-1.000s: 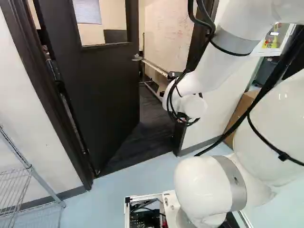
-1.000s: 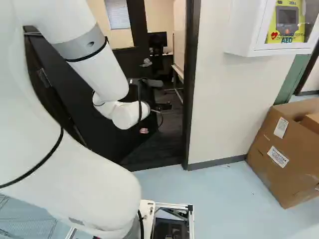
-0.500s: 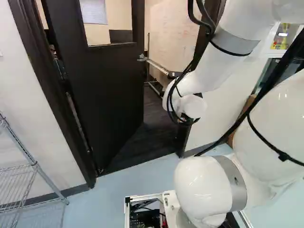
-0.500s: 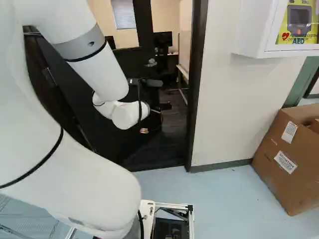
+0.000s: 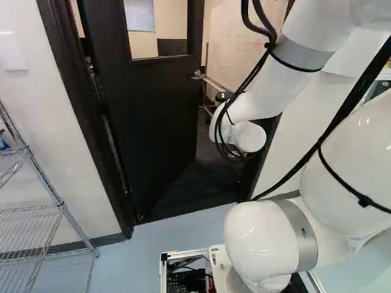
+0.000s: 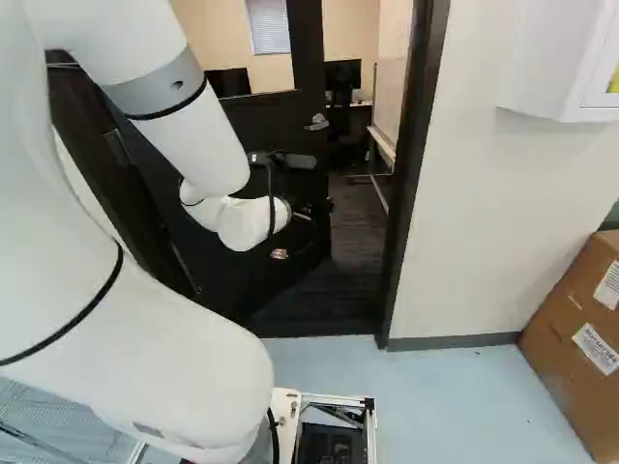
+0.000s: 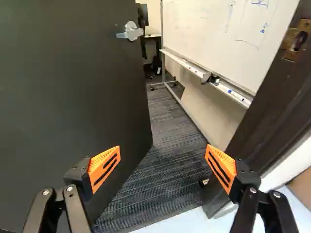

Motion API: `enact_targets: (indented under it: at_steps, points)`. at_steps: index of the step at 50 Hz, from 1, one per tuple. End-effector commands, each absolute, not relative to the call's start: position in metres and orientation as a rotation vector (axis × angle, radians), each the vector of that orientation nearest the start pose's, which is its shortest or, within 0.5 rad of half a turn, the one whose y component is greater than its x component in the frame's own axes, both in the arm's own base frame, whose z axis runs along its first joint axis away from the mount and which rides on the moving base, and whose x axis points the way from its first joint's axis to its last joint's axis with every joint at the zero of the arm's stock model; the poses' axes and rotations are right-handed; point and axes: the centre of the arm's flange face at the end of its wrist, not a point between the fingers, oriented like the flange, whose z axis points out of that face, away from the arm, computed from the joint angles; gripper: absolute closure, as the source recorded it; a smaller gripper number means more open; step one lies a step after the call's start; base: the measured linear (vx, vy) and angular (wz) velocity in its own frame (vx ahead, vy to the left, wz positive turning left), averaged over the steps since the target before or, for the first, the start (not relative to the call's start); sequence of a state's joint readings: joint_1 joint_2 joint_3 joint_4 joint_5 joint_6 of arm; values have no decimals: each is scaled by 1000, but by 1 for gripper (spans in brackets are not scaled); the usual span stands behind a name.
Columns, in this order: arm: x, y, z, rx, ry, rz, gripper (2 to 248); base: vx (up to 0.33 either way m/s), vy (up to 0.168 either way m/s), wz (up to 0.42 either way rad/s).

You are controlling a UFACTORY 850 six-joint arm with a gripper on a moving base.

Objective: Open the door and move inside

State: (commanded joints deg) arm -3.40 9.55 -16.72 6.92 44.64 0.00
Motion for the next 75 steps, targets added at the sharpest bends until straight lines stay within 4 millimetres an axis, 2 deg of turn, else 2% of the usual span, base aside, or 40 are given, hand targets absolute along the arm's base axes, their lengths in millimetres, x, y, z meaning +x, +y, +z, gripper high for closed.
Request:
enact_targets:
  at_steps: [44, 75]
  points:
    - [342, -28, 403, -2592, 267, -1849, 3, 95, 74, 196]
    - [342, -28, 403, -2592, 267, -1849, 3, 93, 36, 5]
